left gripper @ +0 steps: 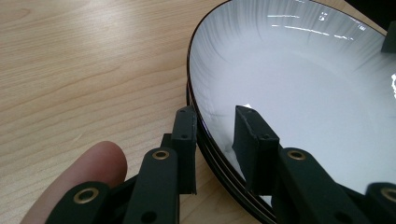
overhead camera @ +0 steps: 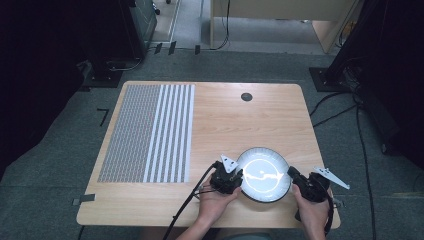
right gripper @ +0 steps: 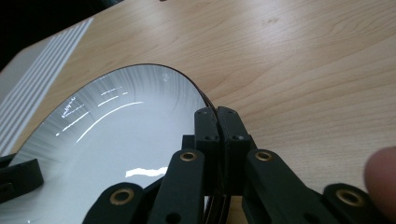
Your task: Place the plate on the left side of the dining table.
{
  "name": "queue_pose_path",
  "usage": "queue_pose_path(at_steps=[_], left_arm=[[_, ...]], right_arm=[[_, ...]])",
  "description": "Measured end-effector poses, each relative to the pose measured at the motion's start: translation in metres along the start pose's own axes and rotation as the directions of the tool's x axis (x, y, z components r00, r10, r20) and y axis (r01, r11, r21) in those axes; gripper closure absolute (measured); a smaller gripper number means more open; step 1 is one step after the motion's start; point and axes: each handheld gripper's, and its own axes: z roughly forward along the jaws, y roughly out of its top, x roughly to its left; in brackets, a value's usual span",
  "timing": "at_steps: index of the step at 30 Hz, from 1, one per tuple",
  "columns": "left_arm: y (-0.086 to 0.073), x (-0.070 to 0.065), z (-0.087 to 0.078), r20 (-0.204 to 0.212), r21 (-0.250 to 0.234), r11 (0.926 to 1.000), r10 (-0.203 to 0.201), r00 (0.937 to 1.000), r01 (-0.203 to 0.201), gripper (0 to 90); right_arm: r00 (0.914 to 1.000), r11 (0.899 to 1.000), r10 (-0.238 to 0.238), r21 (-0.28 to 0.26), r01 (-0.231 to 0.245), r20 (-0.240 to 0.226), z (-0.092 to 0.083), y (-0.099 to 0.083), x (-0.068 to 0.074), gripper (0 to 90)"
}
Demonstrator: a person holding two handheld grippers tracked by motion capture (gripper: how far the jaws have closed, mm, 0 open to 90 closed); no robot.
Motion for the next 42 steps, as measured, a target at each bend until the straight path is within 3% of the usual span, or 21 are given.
queue_pose_path(at_steps=[3, 5, 6, 7, 8, 11, 13, 14, 15, 16, 18, 20, 24, 25, 27, 32, 35, 39, 40, 41, 42], left_arm=[[0.000, 0.001, 0.000, 0.007, 0.003, 1.0000, -0.005, 1.0000, 0.005, 70.5], [0.001, 0.001, 0.000, 0.006, 0.001, 1.0000, -0.005, 1.0000, 0.005, 70.5], [0.001, 0.001, 0.000, 0.006, 0.001, 1.0000, -0.005, 1.0000, 0.005, 70.5], [0.001, 0.002, 0.000, 0.005, 0.000, 1.0000, -0.004, 1.0000, 0.004, 70.5], [0.001, 0.002, 0.000, 0.005, 0.000, 1.0000, -0.004, 1.0000, 0.004, 70.5], [0.001, 0.002, 0.000, 0.009, 0.003, 1.0000, -0.005, 0.9999, 0.005, 70.5], [0.001, 0.002, 0.000, 0.011, 0.003, 1.0000, -0.006, 0.9999, 0.006, 70.2], [0.001, 0.002, 0.001, 0.012, 0.002, 1.0000, 0.000, 0.9999, 0.000, 69.9], [0.001, 0.002, 0.001, 0.012, 0.002, 1.0000, 0.000, 0.9999, 0.000, 69.8], [0.001, 0.002, 0.001, 0.011, 0.001, 1.0000, 0.002, 0.9999, -0.002, 69.8], [0.001, 0.002, 0.001, 0.011, 0.001, 1.0000, -0.001, 0.9999, 0.001, 70.0], [0.001, 0.002, 0.001, 0.011, 0.001, 1.0000, -0.003, 0.9999, 0.003, 70.0], [0.001, 0.003, -0.001, 0.014, -0.003, 1.0000, -0.006, 0.9999, 0.006, 70.1], [0.002, 0.003, -0.001, 0.013, -0.005, 1.0000, -0.007, 0.9999, 0.007, 70.4], [0.003, 0.005, -0.003, 0.005, -0.013, 0.9998, -0.013, 0.9999, 0.013, 70.9], [0.006, 0.009, -0.007, 0.011, -0.023, 0.9993, -0.031, 0.9995, 0.031, 71.5], [0.006, 0.009, -0.010, 0.007, -0.028, 0.9991, -0.033, 0.9994, 0.033, 71.4], [0.006, 0.012, -0.013, 0.011, -0.046, 0.9977, -0.050, 0.9987, 0.050, 71.7], [0.005, 0.014, -0.012, 0.014, -0.042, 0.9977, -0.053, 0.9985, 0.053, 71.6], [0.005, 0.015, -0.012, 0.024, -0.040, 0.9977, -0.054, 0.9982, 0.055, 70.2], [0.005, 0.015, -0.013, 0.033, -0.035, 0.9979, -0.054, 0.9980, 0.055, 70.2]], right_arm=[[0.9986, 0.999, 0.047, 0.001, -0.047, -0.026, 0.000, 0.000, -0.004, 88.3], [0.9930, 0.995, 0.099, 0.000, -0.099, -0.065, 0.002, 0.000, -0.009, 88.2], [0.9930, 0.995, 0.099, 0.000, -0.099, -0.065, 0.002, 0.000, -0.009, 88.2], [0.9882, 0.992, 0.129, 0.005, -0.129, -0.083, 0.002, 0.001, -0.012, 88.0], [0.9764, 0.984, 0.177, 0.014, -0.177, -0.124, 0.003, 0.001, -0.017, 87.7], [0.9658, 0.978, 0.208, 0.023, -0.207, -0.155, 0.004, 0.001, -0.022, 87.5], [0.9691, 0.981, 0.196, 0.024, -0.195, -0.150, 0.003, 0.002, -0.022, 87.3], [0.9769, 0.986, 0.167, 0.021, -0.166, -0.133, 0.003, 0.002, -0.019, 87.1], [0.9769, 0.986, 0.167, 0.021, -0.166, -0.133, 0.003, 0.002, -0.019, 87.1], [0.9934, 0.997, 0.073, 0.017, -0.072, -0.088, 0.001, 0.002, -0.011, 81.8], [0.9992, 1.000, -0.010, 0.011, 0.011, -0.039, 0.000, 0.001, 0.000, 77.7], [0.9997, 1.000, -0.020, 0.007, 0.020, -0.017, 0.000, 0.000, 0.003, 78.5], [0.9997, 1.000, 0.022, -0.004, -0.022, -0.004, 0.002, -0.001, 0.001, 87.2], [0.9973, 0.998, 0.069, -0.004, -0.069, -0.023, 0.002, -0.001, -0.002, 88.4], [0.9917, 0.994, 0.112, 0.009, -0.112, -0.063, 0.004, -0.001, -0.006, 88.5], [0.9817, 0.987, 0.158, 0.034, -0.155, -0.107, 0.009, -0.005, -0.008, 88.2], [0.9827, 0.988, 0.155, 0.037, -0.152, -0.102, 0.010, -0.004, -0.006, 88.0], [0.9900, 0.994, 0.105, 0.040, -0.102, -0.094, 0.010, -0.005, -0.001, 87.4], [0.9926, 0.996, 0.083, 0.041, -0.080, -0.089, 0.010, -0.006, 0.001, 86.6], [0.9976, 0.999, 0.025, 0.038, -0.023, -0.065, 0.010, -0.006, 0.007, 84.3], [0.9976, 0.999, 0.025, 0.038, -0.023, -0.065, 0.010, -0.006, 0.007, 84.3]])
